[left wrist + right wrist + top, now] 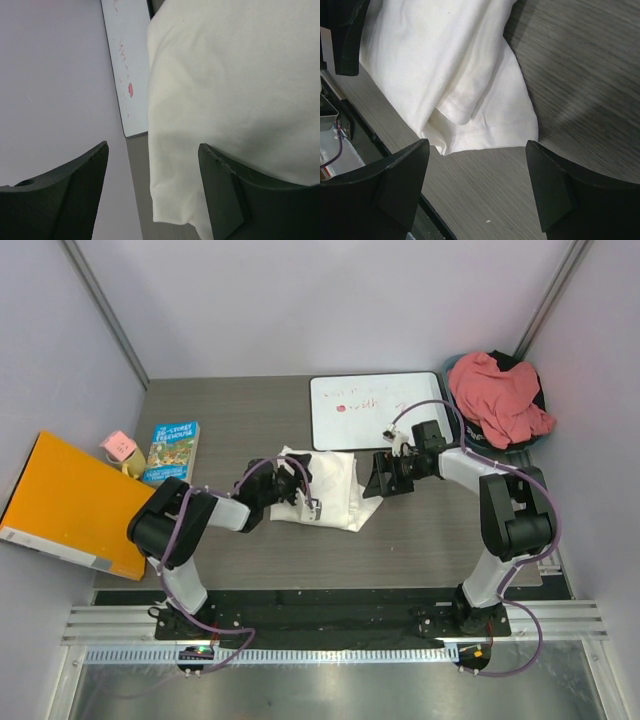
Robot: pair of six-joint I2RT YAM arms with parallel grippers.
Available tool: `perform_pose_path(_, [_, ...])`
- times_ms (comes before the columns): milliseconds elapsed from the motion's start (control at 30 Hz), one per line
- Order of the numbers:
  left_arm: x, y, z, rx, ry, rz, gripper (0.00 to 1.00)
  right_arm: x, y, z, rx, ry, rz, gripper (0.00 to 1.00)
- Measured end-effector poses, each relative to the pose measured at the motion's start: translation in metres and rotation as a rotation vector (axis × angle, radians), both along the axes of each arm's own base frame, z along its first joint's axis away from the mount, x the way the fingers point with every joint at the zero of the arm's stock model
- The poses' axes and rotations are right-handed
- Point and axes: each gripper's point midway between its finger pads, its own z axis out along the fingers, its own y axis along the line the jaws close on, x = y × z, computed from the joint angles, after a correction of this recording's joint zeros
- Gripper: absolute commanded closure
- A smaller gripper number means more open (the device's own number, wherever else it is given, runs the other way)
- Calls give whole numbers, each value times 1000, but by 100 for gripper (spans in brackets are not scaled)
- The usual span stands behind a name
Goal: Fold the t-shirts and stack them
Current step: Put the neatly folded tshirt into the corner of the board with the right arm
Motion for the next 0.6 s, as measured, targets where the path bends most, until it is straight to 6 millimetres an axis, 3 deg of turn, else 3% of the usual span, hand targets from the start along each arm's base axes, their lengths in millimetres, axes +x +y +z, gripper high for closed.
perform_pose_path(267, [-4,-17,5,-16,-18,-19,27,-10,-9,-12,6,82,-70,17])
perform_pose_path(600, [0,-16,-4,-24,0,17,28,-5,-1,-17,76,141,-134,17])
